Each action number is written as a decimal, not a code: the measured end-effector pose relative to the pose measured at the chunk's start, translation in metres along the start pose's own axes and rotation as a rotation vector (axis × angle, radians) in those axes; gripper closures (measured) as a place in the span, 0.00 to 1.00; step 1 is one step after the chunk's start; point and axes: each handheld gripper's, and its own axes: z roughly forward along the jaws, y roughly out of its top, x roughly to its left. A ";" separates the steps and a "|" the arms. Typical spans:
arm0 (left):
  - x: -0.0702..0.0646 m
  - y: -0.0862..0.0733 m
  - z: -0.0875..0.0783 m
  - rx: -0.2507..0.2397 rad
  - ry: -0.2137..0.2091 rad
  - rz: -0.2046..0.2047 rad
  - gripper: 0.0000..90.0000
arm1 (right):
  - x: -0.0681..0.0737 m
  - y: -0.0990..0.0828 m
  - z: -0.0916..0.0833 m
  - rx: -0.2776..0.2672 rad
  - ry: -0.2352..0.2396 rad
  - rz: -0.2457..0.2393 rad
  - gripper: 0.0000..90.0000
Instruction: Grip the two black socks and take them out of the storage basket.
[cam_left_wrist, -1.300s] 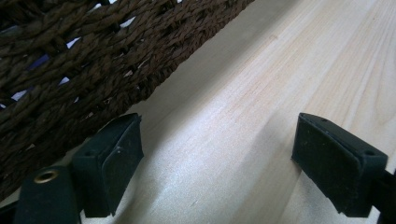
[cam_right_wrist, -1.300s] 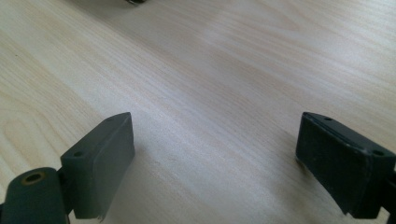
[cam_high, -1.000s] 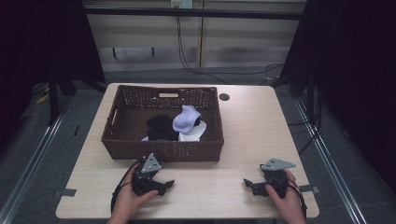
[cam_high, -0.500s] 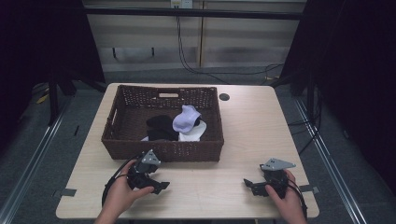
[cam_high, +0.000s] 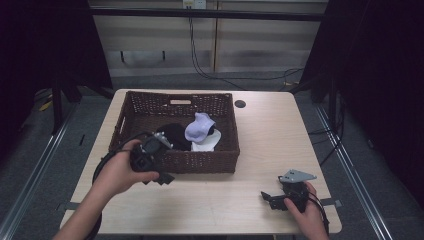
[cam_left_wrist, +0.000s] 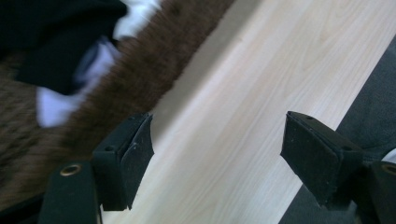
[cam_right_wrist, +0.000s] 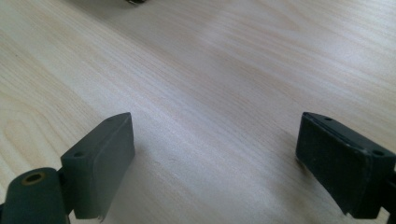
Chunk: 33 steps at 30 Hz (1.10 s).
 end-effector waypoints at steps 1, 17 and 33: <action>0.003 0.005 -0.004 0.006 -0.007 -0.001 0.27 | 0.000 0.000 0.000 -0.001 0.000 -0.001 0.12; 0.056 0.061 0.009 0.066 -0.027 -0.086 0.28 | 0.000 0.000 0.000 -0.006 -0.001 -0.002 0.12; 0.111 0.082 0.055 0.103 0.049 -0.259 0.30 | 0.000 0.000 0.000 -0.003 0.000 0.000 0.12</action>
